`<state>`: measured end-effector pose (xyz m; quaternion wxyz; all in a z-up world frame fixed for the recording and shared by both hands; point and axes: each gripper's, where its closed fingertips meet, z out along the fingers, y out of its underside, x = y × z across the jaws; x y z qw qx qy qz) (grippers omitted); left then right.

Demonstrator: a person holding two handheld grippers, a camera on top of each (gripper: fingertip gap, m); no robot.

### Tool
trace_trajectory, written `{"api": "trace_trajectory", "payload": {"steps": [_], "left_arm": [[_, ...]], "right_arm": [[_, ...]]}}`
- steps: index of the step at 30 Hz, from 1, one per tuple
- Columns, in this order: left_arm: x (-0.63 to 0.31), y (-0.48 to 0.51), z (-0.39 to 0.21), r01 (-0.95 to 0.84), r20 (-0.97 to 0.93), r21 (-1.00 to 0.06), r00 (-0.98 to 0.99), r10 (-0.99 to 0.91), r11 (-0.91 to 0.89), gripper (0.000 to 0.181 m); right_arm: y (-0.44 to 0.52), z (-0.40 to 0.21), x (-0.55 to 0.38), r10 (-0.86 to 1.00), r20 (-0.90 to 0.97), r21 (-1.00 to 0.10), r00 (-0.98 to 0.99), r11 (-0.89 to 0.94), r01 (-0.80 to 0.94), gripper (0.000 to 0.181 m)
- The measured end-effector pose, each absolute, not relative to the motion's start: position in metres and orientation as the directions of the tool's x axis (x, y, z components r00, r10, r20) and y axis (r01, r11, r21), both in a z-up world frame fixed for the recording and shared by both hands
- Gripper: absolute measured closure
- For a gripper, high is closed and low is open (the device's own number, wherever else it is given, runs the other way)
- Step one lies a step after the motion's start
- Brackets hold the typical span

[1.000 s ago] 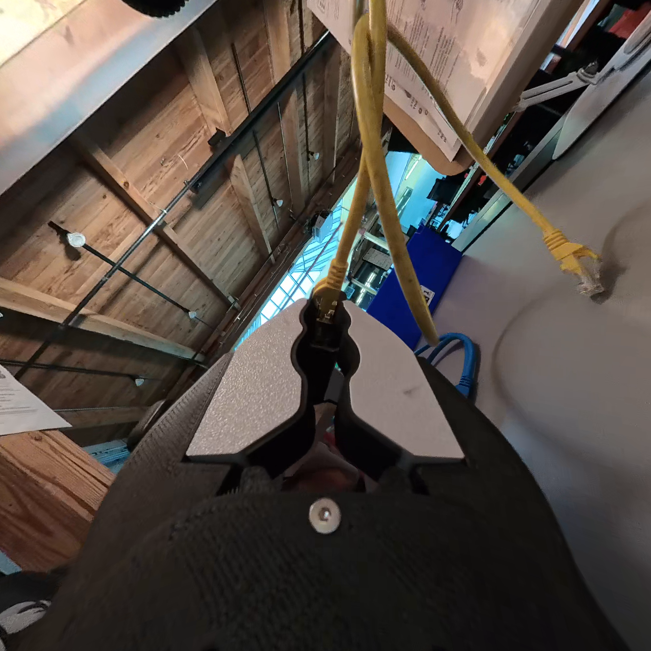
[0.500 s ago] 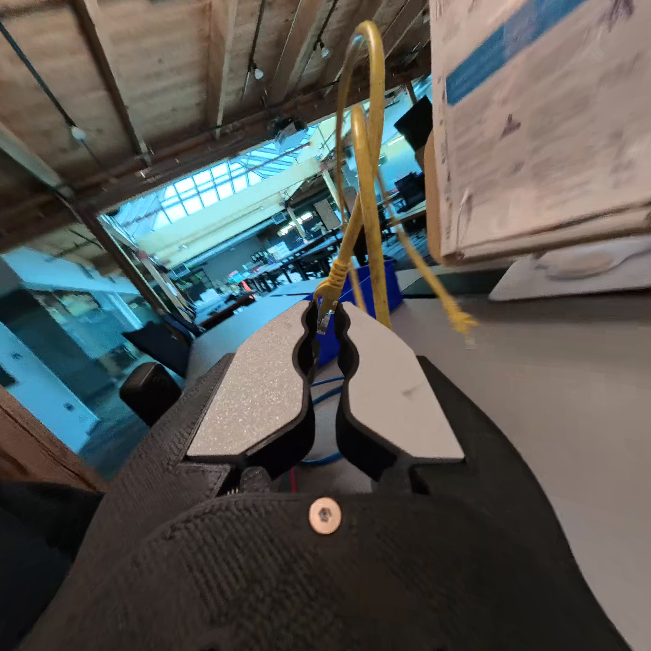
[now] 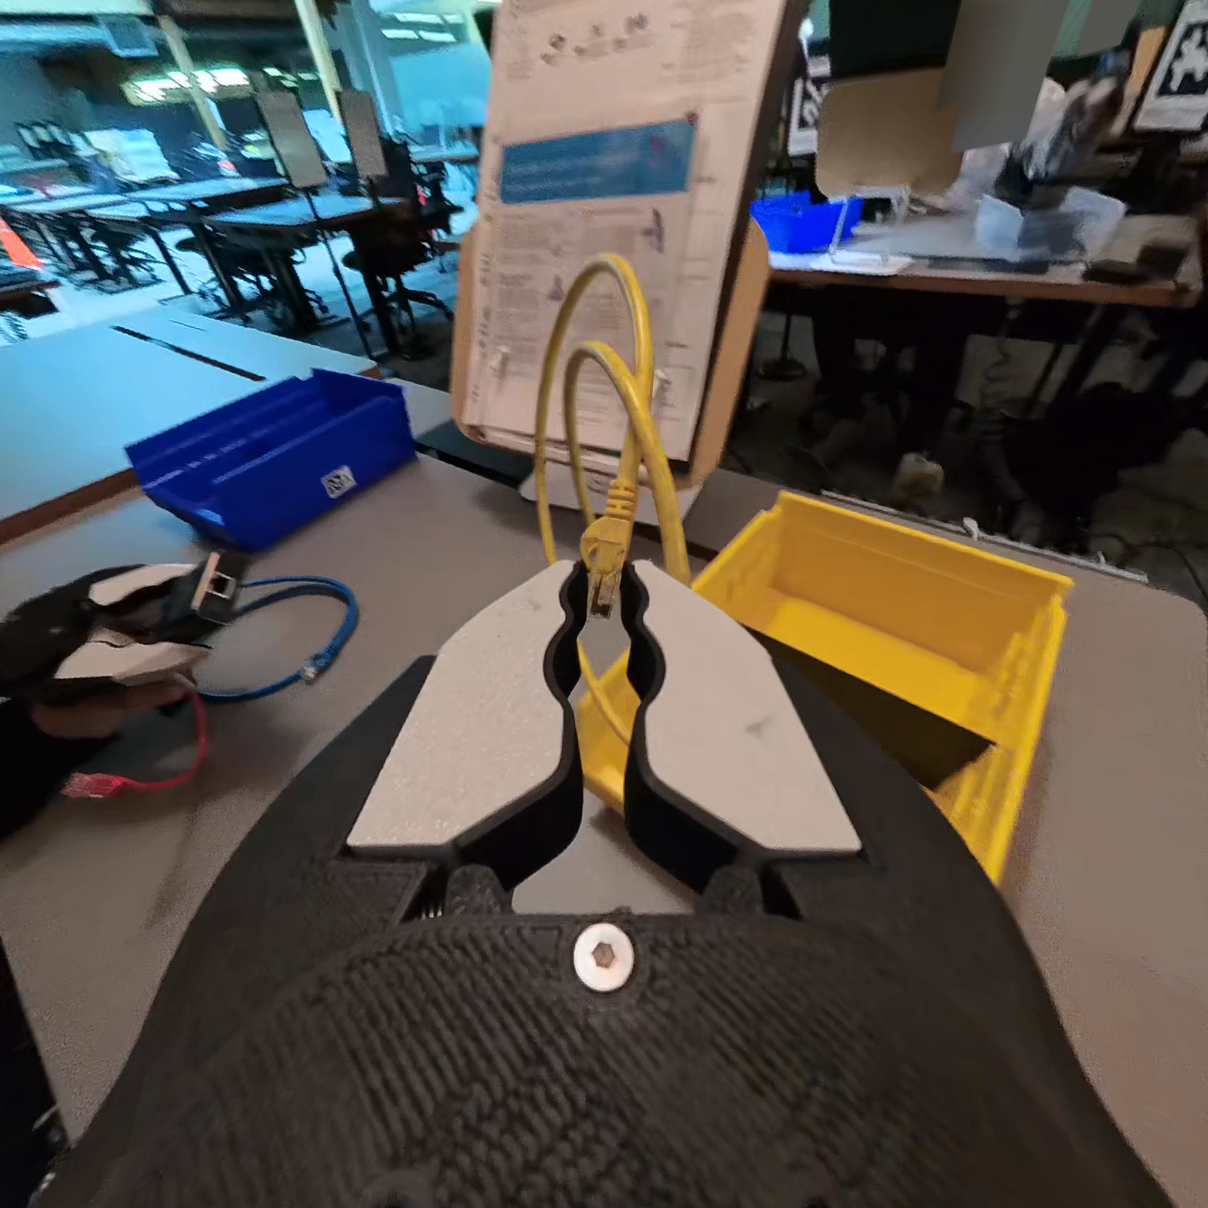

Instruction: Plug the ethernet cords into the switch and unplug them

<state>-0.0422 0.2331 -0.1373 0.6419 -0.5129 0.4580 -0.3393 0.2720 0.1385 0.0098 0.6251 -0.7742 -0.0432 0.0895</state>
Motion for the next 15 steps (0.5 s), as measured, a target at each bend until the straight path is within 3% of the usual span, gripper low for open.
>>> {"api": "trace_trajectory", "payload": {"steps": [11, 15], "left_arm": [[-0.041, 0.233, -0.139, -0.041, -0.238, -0.97, 0.339, -0.91, 0.239, 0.12], [-0.041, 0.232, -0.14, -0.041, -0.239, -0.97, 0.334, -0.912, 0.24, 0.12]], "right_arm": [[0.163, -0.091, 0.361, -0.057, -0.245, -0.889, 0.968, -0.385, -0.248, 0.171], [0.169, -0.13, 0.391, -0.19, -0.147, -0.844, 0.971, -0.487, -0.223, 0.171]]}}
